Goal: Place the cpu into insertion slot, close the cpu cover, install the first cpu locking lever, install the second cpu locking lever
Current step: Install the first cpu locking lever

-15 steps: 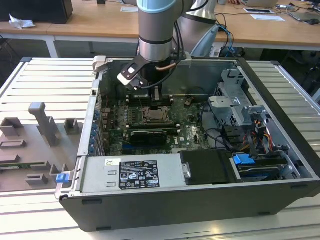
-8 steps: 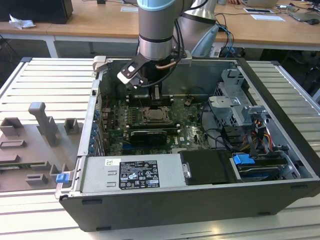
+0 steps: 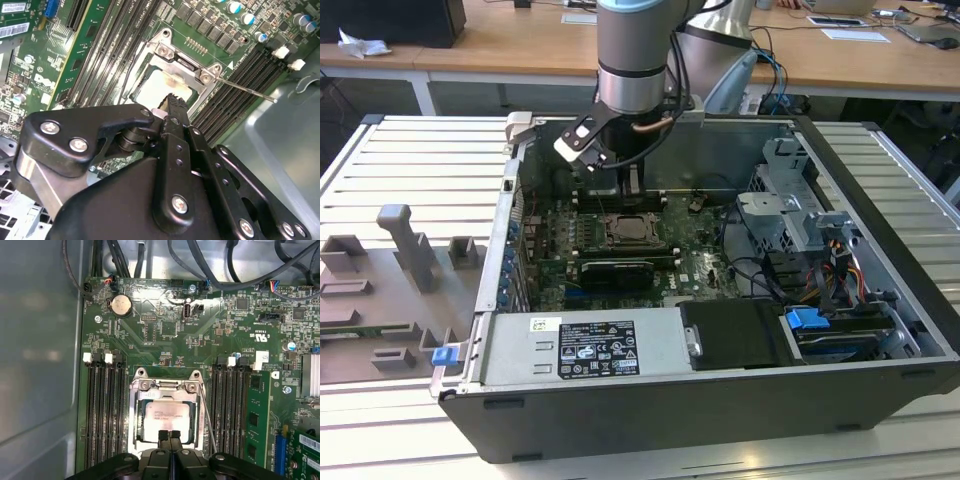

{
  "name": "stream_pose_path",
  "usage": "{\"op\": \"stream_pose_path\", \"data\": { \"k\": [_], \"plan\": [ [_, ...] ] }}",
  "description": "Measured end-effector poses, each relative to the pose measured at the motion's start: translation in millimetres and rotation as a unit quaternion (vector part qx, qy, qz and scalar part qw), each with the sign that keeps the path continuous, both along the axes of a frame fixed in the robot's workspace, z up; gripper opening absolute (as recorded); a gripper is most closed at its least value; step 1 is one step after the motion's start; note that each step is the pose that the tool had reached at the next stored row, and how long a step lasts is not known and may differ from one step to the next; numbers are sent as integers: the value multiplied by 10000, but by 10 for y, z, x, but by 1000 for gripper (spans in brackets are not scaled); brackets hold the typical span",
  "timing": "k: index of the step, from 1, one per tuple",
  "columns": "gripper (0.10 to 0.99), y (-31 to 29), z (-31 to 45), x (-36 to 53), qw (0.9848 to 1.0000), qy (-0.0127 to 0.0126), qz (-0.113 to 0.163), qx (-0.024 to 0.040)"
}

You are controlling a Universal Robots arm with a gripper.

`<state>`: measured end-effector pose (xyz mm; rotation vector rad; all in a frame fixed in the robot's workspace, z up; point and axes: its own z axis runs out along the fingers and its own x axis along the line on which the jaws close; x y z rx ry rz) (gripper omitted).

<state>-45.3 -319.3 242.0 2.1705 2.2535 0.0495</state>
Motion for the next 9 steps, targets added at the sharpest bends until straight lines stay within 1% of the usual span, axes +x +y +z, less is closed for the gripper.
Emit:
{"op": "stream_pose_path", "data": {
  "k": [4,6,7,9],
  "plan": [
    [106,0,76,0,10000,0,0,0],
    [106,0,130,0,10000,0,0,0],
    [106,0,169,0,10000,0,0,0],
    [106,0,216,0,10000,0,0,0]
  ]
}}
